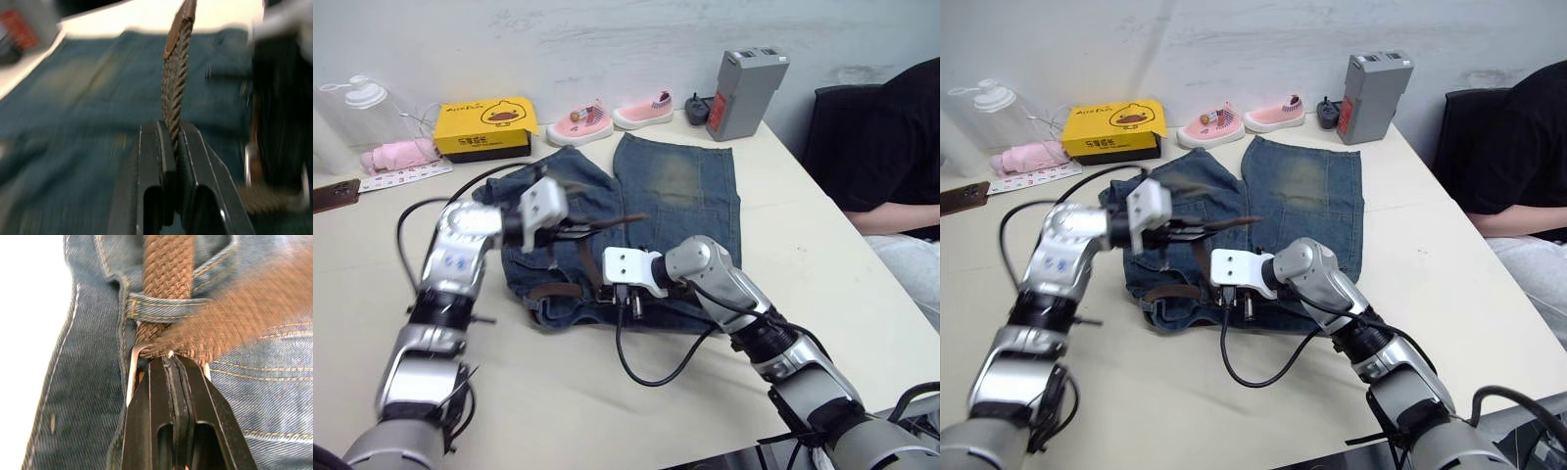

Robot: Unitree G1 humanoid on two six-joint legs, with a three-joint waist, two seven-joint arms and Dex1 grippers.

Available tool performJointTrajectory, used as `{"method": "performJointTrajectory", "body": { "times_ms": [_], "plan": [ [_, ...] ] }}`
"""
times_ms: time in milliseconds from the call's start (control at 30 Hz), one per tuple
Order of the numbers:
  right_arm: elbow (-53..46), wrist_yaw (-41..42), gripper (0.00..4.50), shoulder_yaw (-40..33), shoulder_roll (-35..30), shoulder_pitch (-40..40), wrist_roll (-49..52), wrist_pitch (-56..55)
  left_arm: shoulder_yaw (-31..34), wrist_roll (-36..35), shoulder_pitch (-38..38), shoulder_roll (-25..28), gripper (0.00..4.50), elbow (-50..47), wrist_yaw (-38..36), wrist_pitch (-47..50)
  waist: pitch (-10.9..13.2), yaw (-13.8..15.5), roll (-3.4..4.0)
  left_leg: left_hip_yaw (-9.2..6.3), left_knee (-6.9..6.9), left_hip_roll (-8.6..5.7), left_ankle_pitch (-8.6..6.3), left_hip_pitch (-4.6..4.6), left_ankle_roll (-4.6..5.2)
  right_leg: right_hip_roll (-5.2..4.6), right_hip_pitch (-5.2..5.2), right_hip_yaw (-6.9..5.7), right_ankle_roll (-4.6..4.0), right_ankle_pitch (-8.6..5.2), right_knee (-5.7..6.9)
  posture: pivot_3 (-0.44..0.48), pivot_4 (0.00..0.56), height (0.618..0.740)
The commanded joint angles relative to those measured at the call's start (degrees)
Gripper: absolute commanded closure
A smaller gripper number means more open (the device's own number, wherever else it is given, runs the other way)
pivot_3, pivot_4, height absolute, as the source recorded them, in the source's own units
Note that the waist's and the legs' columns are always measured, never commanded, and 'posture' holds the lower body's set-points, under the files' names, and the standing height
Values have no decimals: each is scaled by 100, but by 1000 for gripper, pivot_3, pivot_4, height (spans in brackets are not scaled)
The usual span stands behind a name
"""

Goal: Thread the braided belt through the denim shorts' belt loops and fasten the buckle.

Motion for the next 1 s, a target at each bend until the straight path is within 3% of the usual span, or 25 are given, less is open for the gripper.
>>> {"method": "performJointTrajectory", "body": {
  "times_ms": [33,67,200,233,400,467,733,900,1000],
  "plan": [
    [-66,-167,4408,-40,-34,226,161,546,129,66,271,77,4500,-883,423,-58,11,55,-7,0,1,0,-1,-2,3,-1,1,2,4,2,-6,0,150,698],
    [-228,-191,4408,-130,-56,246,254,689,140,53,398,74,4500,-1068,522,31,16,71,-7,0,1,1,-4,-3,8,-3,0,2,7,4,-30,0,150,698],
    [-1271,-357,3122,-746,-142,392,770,1391,201,23,702,42,4500,-1659,934,395,39,87,16,-1,-1,4,-7,-16,6,-1,-11,-1,7,4,-30,0,150,698],
    [-1615,-422,2483,-928,-157,442,928,1630,221,-19,724,46,4500,-1751,993,490,45,87,17,-1,-2,-2,-7,-29,6,2,-19,-3,8,5,-23,0,150,698],
    [-2960,-712,421,-1302,-470,815,1254,2130,268,-139,725,144,4500,-1862,1035,699,74,84,17,-1,-2,-10,-7,-76,6,4,-54,-15,10,6,-31,0,150,698],
    [-3276,-931,133,-1071,-769,1141,950,1753,324,-275,644,137,4500,-1858,1030,831,77,89,14,5,0,-12,-7,-99,6,5,-81,-14,12,7,-30,0,150,698],
    [-3657,-2124,133,-213,-1233,1892,-180,663,360,-572,343,128,4500,-1829,1018,1182,122,84,-29,16,1,-14,-3,-110,4,7,-98,-10,16,9,-28,0,150,698],
    [-3527,-2948,133,183,-1182,2101,-981,139,306,-621,294,116,4500,-1821,1024,1245,125,84,-33,37,1,-14,-2,-112,3,8,-100,-9,16,9,-29,0,150,698],
    [-3464,-3025,133,411,-1233,2198,-1252,-68,292,-632,286,96,4500,-1813,1034,1280,126,90,-35,61,2,-13,-1,-111,2,8,-100,-10,16,9,-27,0,150,698]
  ]
}}
